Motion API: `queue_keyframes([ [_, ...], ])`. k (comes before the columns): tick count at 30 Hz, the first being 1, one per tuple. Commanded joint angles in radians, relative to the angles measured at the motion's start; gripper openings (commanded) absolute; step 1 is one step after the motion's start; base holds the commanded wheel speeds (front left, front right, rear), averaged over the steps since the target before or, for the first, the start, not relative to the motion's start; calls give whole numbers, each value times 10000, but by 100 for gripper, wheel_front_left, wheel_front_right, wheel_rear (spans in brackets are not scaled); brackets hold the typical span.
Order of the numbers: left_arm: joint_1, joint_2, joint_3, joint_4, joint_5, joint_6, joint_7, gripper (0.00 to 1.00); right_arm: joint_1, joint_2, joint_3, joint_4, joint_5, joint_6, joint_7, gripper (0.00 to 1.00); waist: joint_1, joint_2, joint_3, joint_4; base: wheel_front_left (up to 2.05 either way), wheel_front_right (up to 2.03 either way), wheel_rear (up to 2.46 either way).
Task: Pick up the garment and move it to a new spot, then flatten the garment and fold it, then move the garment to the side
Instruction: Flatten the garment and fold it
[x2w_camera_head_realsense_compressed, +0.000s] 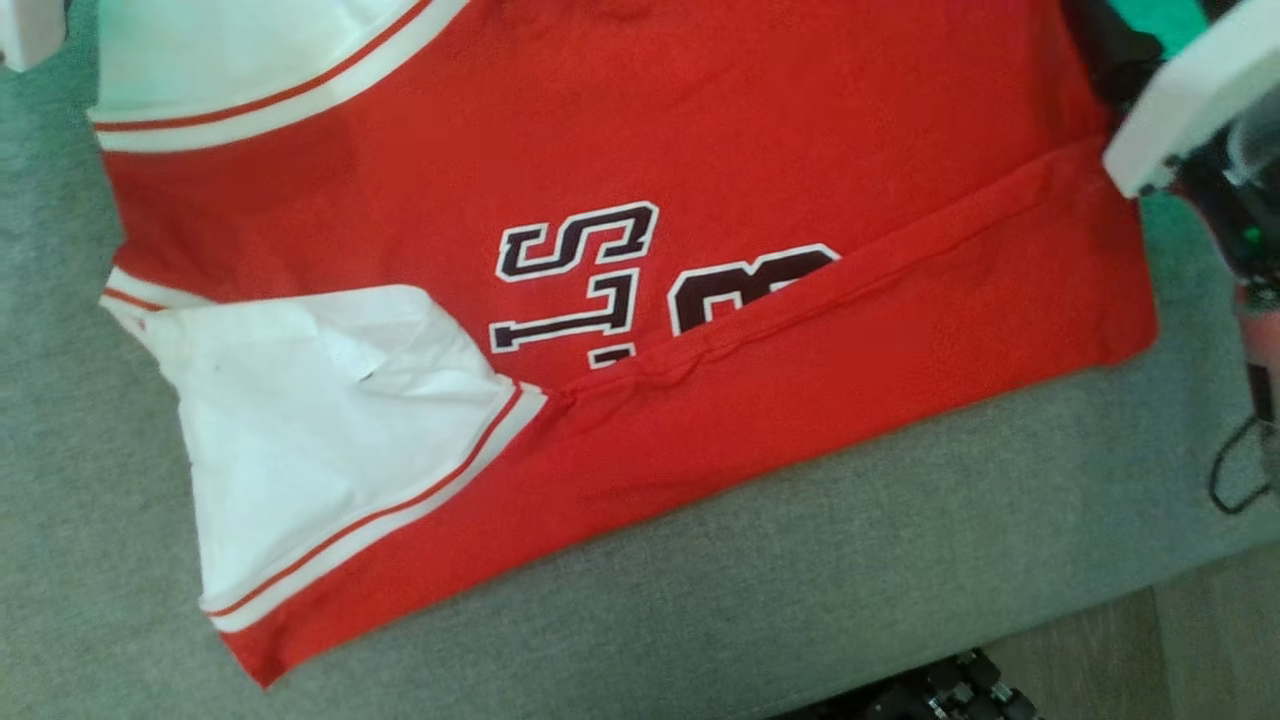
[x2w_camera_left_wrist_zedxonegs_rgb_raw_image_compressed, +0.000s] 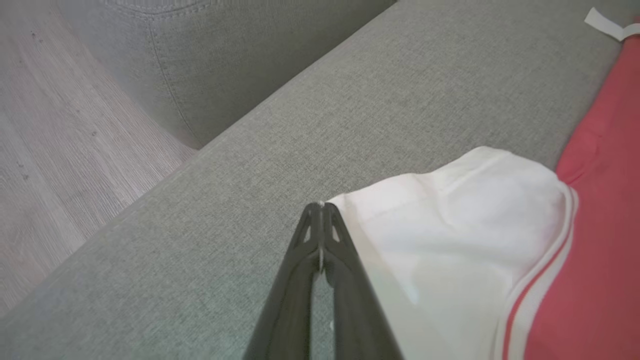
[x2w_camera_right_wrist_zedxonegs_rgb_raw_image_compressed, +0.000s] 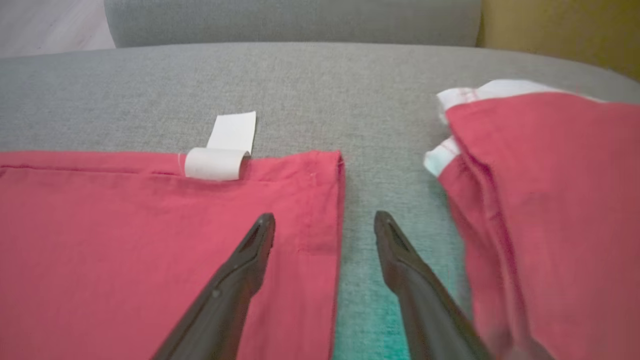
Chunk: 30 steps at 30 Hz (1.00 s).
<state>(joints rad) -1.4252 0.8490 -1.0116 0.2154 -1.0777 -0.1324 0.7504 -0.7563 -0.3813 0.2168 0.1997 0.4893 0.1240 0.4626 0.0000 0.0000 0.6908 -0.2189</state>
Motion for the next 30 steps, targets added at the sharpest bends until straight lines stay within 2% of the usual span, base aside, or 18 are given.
queue_keyframes([
  [1,-538,509,336,-288,-56,18,-100,0,-89,47,6,-149,-113,67,116,100,0,0,15,68,0,0,0],
  [9,-1062,575,-357,-441,-381,18,-471,0,-943,468,167,869,-275,67,-102,100,0,0,57,279,0,0,0],
  [11,-1144,582,-498,-418,-444,18,-563,0,-1078,497,230,1038,-245,67,-142,93,0,0,49,314,0,0,0],
  [14,-1239,599,-699,-355,-557,17,-702,0,-1235,477,330,1219,-237,67,-219,73,0,0,29,367,0,0,0],
  [16,-1291,605,-825,-309,-631,17,-801,0,-1320,448,371,1313,-276,67,-282,64,0,0,12,402,0,0,0],
  [22,-1480,650,-1177,-212,-746,17,-1153,0,-1512,350,418,1481,-386,67,-306,22,0,0,-34,488,0,0,0],
  [23,-1514,652,-1239,-208,-733,17,-1249,0,-1538,327,427,1491,-417,67,-310,0,0,0,-39,504,0,0,0],
  [30,-1863,630,-1640,-203,-363,17,-2228,0,-1685,265,198,1524,-486,67,-452,0,0,0,-53,643,0,0,0],
])
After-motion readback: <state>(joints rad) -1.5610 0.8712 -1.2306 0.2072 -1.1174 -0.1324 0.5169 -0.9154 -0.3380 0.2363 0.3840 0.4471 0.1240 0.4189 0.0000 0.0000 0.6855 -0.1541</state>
